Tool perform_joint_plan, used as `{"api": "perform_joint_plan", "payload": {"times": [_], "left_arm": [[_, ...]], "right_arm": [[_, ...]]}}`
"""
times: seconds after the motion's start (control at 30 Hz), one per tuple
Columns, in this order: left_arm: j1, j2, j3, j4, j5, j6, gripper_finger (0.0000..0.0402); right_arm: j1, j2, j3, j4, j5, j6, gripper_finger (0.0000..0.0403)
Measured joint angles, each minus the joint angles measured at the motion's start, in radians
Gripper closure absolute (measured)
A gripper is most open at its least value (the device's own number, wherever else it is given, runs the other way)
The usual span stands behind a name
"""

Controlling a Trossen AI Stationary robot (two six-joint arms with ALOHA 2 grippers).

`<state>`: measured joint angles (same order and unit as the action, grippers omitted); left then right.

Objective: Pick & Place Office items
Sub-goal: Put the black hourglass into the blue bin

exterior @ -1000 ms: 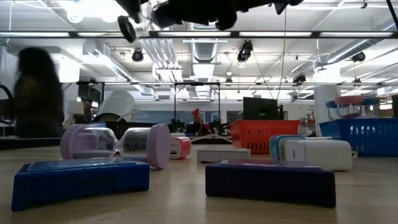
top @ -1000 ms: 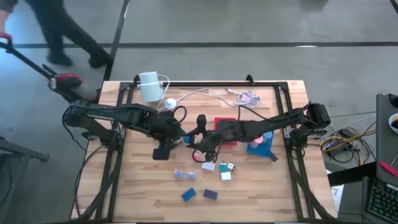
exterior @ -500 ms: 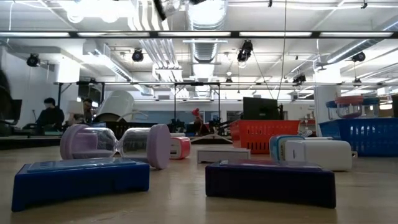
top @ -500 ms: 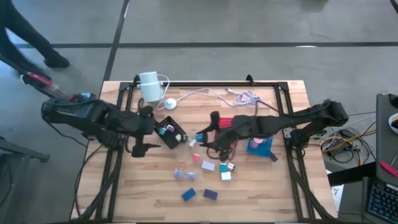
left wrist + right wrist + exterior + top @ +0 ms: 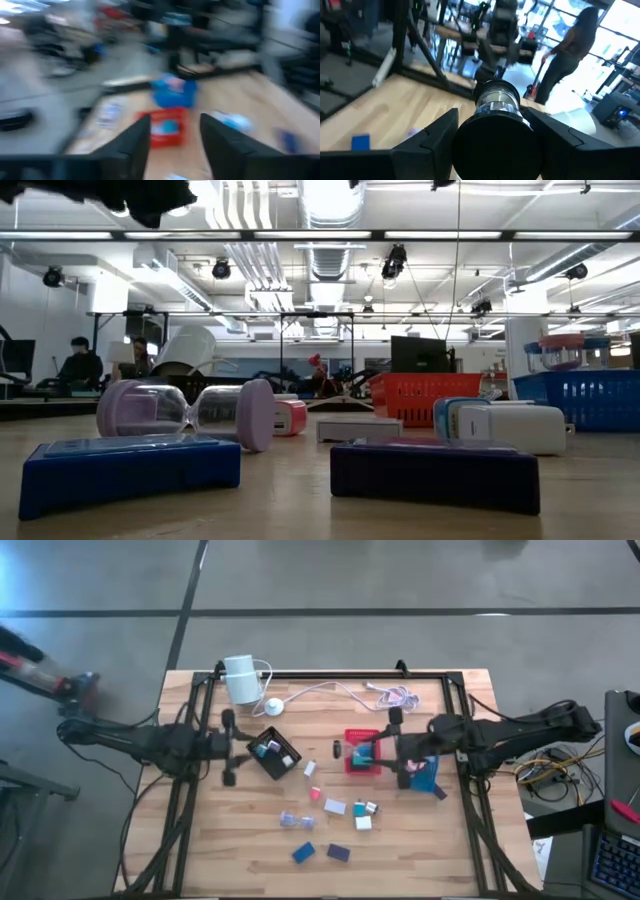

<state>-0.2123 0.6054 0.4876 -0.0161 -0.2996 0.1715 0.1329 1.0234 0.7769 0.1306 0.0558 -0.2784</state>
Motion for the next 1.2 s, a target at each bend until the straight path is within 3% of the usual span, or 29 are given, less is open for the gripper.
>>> {"api": "perform_joint_plan", "payload": {"times": [0.13,0.23,0.33,0.47,0.73,0.9,1.03,1.2], "left_arm": [[0.001,-0.015,-0.141,0.238,-0.215,0.035,0.0335],[0.001,-0.021,-0.226,0.304,-0.233,0.029,0.0390],[0.000,-0.045,-0.273,0.312,-0.134,0.072,0.0391],[0.001,-0.093,-0.281,0.314,-0.119,0.083,0.0393],[0.000,-0.151,-0.281,0.195,-0.108,0.090,0.0394],[0.000,-0.155,-0.279,0.187,-0.108,0.107,0.0393],[0.000,-0.155,-0.278,0.188,-0.107,0.087,0.0393],[0.000,-0.155,-0.278,0.223,-0.104,0.061,0.0392]], "right_arm": [[0.000,-0.086,-0.066,0.057,0.000,0.084,0.0203],[0.000,-0.146,-0.072,0.002,0.038,0.194,0.0203],[0.000,-0.183,-0.048,-0.124,0.051,0.264,0.0203],[0.023,-0.202,0.039,-0.317,0.085,0.349,0.0203],[0.133,-0.121,0.382,-1.011,0.228,0.619,0.0203],[0.191,-0.008,0.539,-1.352,0.224,0.829,0.0203],[0.229,0.067,0.594,-1.526,0.160,0.926,0.0203],[0.263,0.102,0.552,-1.571,0.118,1.009,0.0203]]}}
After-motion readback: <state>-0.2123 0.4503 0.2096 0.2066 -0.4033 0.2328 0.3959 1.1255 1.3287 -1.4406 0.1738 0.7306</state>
